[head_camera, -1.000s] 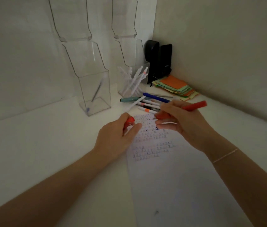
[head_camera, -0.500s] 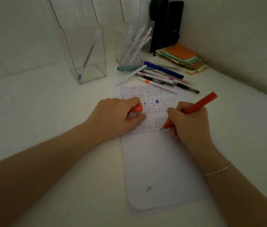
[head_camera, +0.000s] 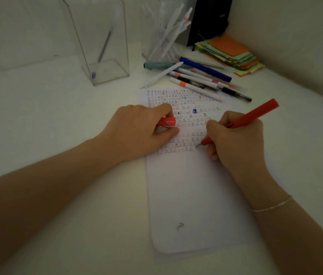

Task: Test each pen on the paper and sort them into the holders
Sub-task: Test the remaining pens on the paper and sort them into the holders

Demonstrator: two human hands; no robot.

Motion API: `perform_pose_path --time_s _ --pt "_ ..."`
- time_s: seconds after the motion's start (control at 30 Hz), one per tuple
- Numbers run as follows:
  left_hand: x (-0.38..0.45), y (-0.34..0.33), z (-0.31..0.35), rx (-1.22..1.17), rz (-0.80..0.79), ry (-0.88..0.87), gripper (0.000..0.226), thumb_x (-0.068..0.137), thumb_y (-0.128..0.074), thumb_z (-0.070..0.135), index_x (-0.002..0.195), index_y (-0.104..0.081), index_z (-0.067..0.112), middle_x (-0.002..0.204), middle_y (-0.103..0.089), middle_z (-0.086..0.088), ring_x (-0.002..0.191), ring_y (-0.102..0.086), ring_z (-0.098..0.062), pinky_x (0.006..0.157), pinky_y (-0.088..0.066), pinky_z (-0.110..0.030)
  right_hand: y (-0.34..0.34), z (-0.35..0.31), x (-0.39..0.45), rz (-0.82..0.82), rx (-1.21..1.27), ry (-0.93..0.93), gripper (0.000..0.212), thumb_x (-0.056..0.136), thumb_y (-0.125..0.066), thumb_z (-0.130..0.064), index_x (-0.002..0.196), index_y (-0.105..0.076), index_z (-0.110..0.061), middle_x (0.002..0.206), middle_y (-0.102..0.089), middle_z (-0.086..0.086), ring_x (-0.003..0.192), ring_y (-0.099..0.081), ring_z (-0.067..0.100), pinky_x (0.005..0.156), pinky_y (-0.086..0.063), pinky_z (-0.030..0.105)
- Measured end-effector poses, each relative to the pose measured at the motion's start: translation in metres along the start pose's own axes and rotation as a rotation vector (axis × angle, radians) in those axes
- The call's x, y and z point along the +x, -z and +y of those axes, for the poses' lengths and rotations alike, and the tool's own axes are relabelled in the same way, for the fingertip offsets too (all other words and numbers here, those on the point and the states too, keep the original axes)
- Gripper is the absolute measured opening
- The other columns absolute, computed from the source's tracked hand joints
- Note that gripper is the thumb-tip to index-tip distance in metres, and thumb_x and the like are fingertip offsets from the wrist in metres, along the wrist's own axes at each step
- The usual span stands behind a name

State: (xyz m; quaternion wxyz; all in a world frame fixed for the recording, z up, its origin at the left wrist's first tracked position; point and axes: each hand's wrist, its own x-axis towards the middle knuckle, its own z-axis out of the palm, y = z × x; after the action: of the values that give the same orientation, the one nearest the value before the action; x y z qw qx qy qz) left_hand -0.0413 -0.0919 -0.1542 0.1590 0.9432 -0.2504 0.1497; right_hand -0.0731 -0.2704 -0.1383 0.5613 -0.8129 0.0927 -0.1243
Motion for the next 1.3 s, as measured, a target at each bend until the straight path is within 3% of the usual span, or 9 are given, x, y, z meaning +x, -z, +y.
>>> perform_pose_path --time_s 0.23,0.47,0.67,0.8,0.87,0.97,1.07,1.13,1.3 --pt "0.000 0.000 0.000 0.018 -0.008 0.002 0.033 0.086 -0.046 0.057 0.096 -0.054 0.027 0.057 -0.043 0.013 0.055 -0.049 -0.014 0.059 -0.045 -0.031 0.001 -0.001 -0.001 -0.011 -0.023 0.010 0.020 0.077 -0.058 0.002 0.065 -0.050 0.016 0.055 -0.060 0.027 0.027 -0.049 0.007 0.033 -0.037 0.017" --pt "0.000 0.000 0.001 0.025 -0.018 0.011 0.032 0.086 -0.046 0.056 0.096 -0.053 0.026 0.055 -0.039 0.014 0.055 -0.048 -0.013 0.060 -0.045 -0.030 0.001 0.000 0.000 0.001 0.001 -0.011 0.020 0.078 -0.060 0.000 0.062 -0.053 0.009 0.051 -0.062 0.016 0.029 -0.050 0.008 0.034 -0.039 0.017" --pt "0.000 0.000 0.001 0.037 -0.023 0.017 0.033 0.086 -0.045 0.056 0.097 -0.053 0.026 0.054 -0.036 0.015 0.054 -0.043 -0.011 0.058 -0.039 -0.028 0.001 0.001 -0.001 -0.030 0.036 -0.001 0.021 0.077 -0.060 0.002 0.062 -0.052 0.014 0.042 -0.059 0.010 0.027 -0.048 0.009 0.032 -0.039 0.018" --pt "-0.001 0.000 0.001 0.028 -0.018 0.008 0.032 0.087 -0.047 0.055 0.096 -0.053 0.026 0.054 -0.037 0.015 0.054 -0.046 -0.012 0.058 -0.039 -0.028 -0.001 0.000 -0.001 0.015 -0.022 0.038 0.019 0.078 -0.057 0.004 0.067 -0.049 0.017 0.064 -0.058 0.034 0.029 -0.049 0.003 0.034 -0.036 0.013" --pt "-0.001 0.001 0.001 0.025 0.000 0.000 0.033 0.086 -0.048 0.055 0.095 -0.054 0.024 0.054 -0.038 0.014 0.053 -0.047 -0.013 0.057 -0.041 -0.028 -0.001 -0.001 -0.002 0.020 -0.023 0.052 0.020 0.080 -0.057 0.004 0.067 -0.048 0.017 0.066 -0.058 0.035 0.030 -0.049 0.002 0.035 -0.034 0.010" --pt "-0.001 0.002 0.002 0.004 0.043 -0.031 0.038 0.086 -0.044 0.059 0.093 -0.054 0.023 0.056 -0.047 0.010 0.052 -0.050 -0.012 0.054 -0.045 -0.029 0.004 -0.001 0.001 -0.004 0.123 0.055 0.026 0.082 -0.067 -0.005 0.062 -0.052 0.003 0.055 -0.061 0.018 0.030 -0.048 0.005 0.036 -0.037 0.014" --pt "-0.001 0.004 0.002 -0.024 0.070 -0.071 0.043 0.086 -0.034 0.061 0.090 -0.053 0.023 0.060 -0.050 0.012 0.050 -0.047 -0.008 0.052 -0.044 -0.029 0.007 -0.008 0.000 -0.131 0.446 0.032 0.014 0.075 -0.072 -0.015 0.067 -0.062 -0.009 0.062 -0.068 0.009 0.044 -0.060 0.013 0.047 -0.048 0.020" --pt "-0.001 0.004 0.003 -0.023 0.079 -0.090 0.041 0.088 -0.033 0.059 0.089 -0.052 0.023 0.055 -0.039 0.015 0.048 -0.039 -0.005 0.049 -0.038 -0.026 0.006 -0.009 -0.001 -0.243 0.652 -0.012 0.008 0.071 -0.067 -0.018 0.067 -0.070 -0.012 0.068 -0.071 0.008 0.058 -0.068 0.019 0.057 -0.055 0.026" --pt "-0.002 0.002 0.002 -0.050 0.075 -0.113 0.041 0.090 -0.030 0.057 0.086 -0.051 0.022 0.054 -0.034 0.017 0.048 -0.038 -0.001 0.047 -0.035 -0.022 0.004 -0.005 0.001 -0.322 0.796 -0.057 0.035 0.091 -0.044 -0.004 0.068 -0.070 -0.005 0.069 -0.070 0.012 0.058 -0.069 0.025 0.056 -0.057 0.030"
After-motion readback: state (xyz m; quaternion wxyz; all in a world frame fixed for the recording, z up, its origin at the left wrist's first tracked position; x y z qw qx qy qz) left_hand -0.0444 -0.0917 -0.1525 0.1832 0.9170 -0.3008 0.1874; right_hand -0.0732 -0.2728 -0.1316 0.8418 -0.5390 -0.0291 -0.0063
